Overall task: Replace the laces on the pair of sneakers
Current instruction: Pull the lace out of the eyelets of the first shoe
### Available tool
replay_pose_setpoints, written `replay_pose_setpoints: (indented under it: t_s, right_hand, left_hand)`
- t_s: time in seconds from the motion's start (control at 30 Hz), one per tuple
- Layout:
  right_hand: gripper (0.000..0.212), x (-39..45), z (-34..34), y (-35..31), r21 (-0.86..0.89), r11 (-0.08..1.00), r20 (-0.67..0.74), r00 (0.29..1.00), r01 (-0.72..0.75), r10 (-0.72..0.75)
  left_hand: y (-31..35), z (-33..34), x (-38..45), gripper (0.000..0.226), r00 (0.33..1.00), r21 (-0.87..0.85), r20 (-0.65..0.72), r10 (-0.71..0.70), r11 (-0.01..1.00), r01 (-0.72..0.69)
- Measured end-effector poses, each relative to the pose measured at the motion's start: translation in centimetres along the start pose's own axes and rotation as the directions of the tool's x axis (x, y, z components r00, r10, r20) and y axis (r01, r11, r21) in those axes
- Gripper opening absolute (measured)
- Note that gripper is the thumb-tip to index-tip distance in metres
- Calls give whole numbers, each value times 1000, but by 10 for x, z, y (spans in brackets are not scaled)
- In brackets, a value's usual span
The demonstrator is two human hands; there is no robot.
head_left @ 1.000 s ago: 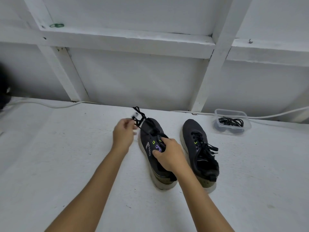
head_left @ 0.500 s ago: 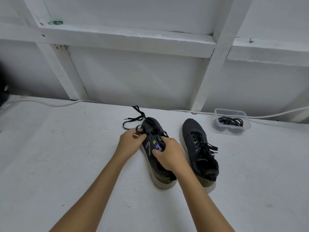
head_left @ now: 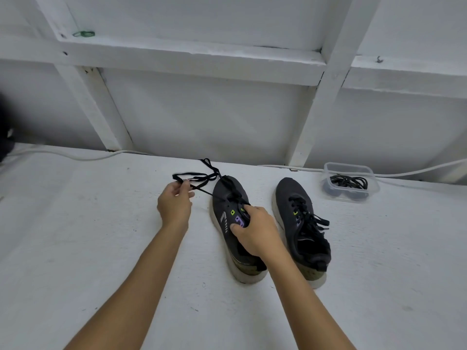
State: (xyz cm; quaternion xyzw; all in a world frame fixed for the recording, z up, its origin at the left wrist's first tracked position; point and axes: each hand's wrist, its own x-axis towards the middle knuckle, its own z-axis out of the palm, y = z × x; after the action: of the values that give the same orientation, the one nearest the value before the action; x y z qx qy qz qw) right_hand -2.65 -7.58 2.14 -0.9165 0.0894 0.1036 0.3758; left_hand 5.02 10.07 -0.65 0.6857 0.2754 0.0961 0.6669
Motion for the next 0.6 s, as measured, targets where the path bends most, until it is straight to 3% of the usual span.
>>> replay_pose_setpoints:
  t_s: [0.07, 0.13, 0.23, 0.33, 0.43, 0.53, 0.6]
  right_hand:
    - [40, 1, 0, 0, -2, 1000, -2, 1000, -2, 2]
    - [40, 1, 1, 0, -11, 1000, -3, 1000, -3, 3]
    - [34, 1, 1, 0, -6, 1000, -10, 1000, -3, 3]
    - [33, 2, 1, -1, -10, 1000, -7, 1000, -2, 2]
    - [38, 1, 0, -2, -4, 1000, -1, 1000, -5, 5]
    - [45, -1, -2, -2, 2, 1000, 11, 1000, -7, 7]
    - [52, -2, -3, -2, -5, 1000, 18, 1000, -4, 4]
  left_hand:
    - [-1, 0, -2, 22, 981, 90, 177, -86, 993, 71]
    - [-2, 3, -9, 27, 918, 226, 364, -155, 971, 74]
    - [-4, 8, -18, 30, 877, 291, 477, -52, 951, -102]
    - [-4, 14, -22, 27, 880, 400, 447, 159, 845, -355]
    - [-5, 20, -18, 17, 876, 420, 424, 230, 807, -416]
    - [-1, 18, -13, 16, 961, 191, 253, 110, 968, -161]
    - [0, 14, -10, 17, 992, 72, 124, 13, 997, -23]
